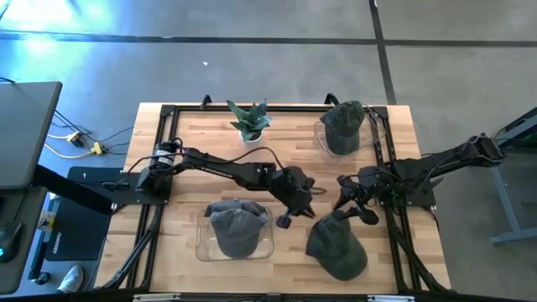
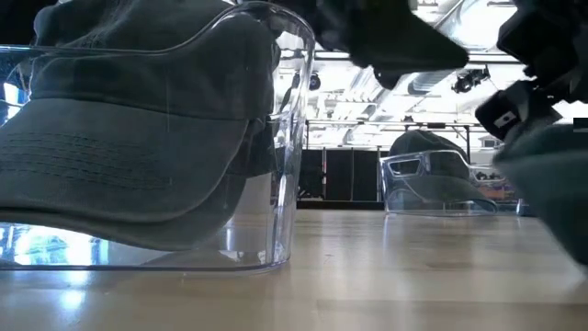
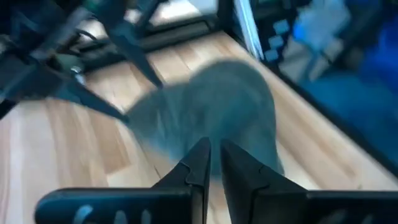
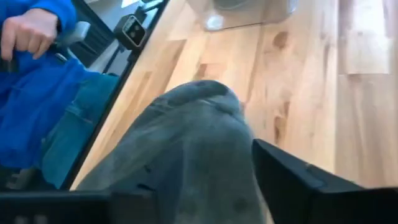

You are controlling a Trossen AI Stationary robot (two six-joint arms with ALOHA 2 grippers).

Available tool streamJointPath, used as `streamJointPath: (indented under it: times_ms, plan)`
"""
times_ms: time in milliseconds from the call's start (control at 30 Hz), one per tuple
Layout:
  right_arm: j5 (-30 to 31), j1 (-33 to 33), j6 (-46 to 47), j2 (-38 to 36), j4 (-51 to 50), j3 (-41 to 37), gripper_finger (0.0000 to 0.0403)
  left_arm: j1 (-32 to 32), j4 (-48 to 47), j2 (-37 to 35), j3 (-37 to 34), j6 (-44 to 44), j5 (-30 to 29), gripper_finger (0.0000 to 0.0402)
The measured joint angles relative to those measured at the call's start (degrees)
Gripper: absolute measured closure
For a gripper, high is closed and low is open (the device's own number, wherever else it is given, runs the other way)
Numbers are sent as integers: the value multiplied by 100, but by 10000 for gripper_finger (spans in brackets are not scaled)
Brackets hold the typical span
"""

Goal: Pick & Place hat
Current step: Put the dark green cap into the top transparent bin

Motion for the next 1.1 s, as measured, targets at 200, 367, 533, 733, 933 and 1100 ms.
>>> streamJointPath:
  times_ms: [200,367,533,733,933,1100]
  plan:
    - [176,-49,-29,0,-524,238,154,-67,473,464,-66,-1199,-48,375]
    - [694,256,148,0,-521,239,154,-57,493,677,-44,-2027,231,348]
    - [1116,681,278,0,-508,239,154,-52,494,871,-33,-3043,156,258]
    - [1581,1234,342,0,-426,239,155,-50,892,1223,-30,-3829,-354,153]
    - [1699,1752,346,-13,-74,239,155,-50,2011,1611,-20,-4255,213,113]
    - [1714,2101,315,-13,358,239,155,-65,2490,1972,298,-4457,548,111]
